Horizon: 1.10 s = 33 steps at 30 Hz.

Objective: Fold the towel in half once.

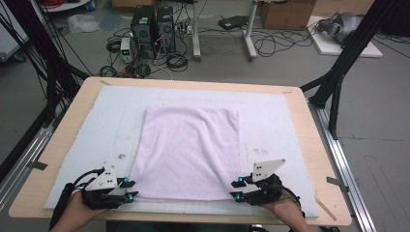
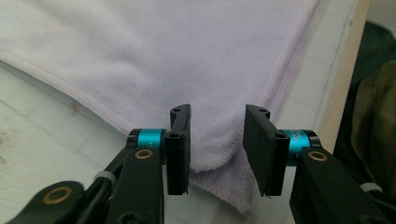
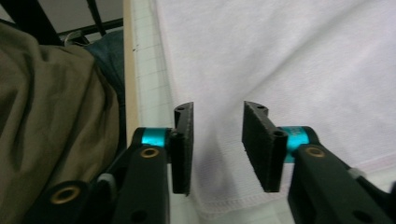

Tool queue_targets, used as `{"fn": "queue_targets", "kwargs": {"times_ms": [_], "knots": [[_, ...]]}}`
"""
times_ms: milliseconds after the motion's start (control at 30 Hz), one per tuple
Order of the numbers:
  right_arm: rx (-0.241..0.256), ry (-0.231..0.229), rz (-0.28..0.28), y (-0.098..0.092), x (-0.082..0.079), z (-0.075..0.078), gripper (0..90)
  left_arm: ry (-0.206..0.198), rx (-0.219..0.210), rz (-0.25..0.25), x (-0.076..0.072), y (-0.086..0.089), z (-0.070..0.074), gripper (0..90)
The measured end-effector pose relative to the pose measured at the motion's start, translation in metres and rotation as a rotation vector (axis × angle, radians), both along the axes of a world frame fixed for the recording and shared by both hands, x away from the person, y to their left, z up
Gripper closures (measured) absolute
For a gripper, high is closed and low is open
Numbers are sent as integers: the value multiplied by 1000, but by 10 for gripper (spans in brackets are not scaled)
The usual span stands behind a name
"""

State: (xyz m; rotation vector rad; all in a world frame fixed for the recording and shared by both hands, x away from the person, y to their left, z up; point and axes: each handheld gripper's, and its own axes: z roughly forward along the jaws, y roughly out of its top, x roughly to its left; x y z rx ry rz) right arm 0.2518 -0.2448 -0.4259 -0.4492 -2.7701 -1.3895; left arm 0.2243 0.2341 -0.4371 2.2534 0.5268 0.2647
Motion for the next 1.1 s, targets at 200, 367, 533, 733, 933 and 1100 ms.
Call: {"fn": "queue_targets", "kwargs": {"times_ms": [200, 367, 533, 733, 933, 1100], "knots": [[-64, 23, 32, 5, -8, -12, 583, -16, 14, -7, -5, -2, -4, 623], [-89, 0, 34, 7, -9, -18, 618, -12, 18, -52, -9, -3, -4, 590], [-102, -27, 10, 7, -7, -19, 803, -73, 64, -59, -9, -8, -3, 809], [-87, -20, 22, 8, -6, -11, 863, -62, 17, -21, -9, 2, 6, 857], [-41, -14, 66, 11, -22, 0, 866, -69, -28, -32, -23, 14, 22, 858], [-16, 40, 51, 4, -18, -4, 658, -25, -50, -19, -19, 15, 13, 709]]}}
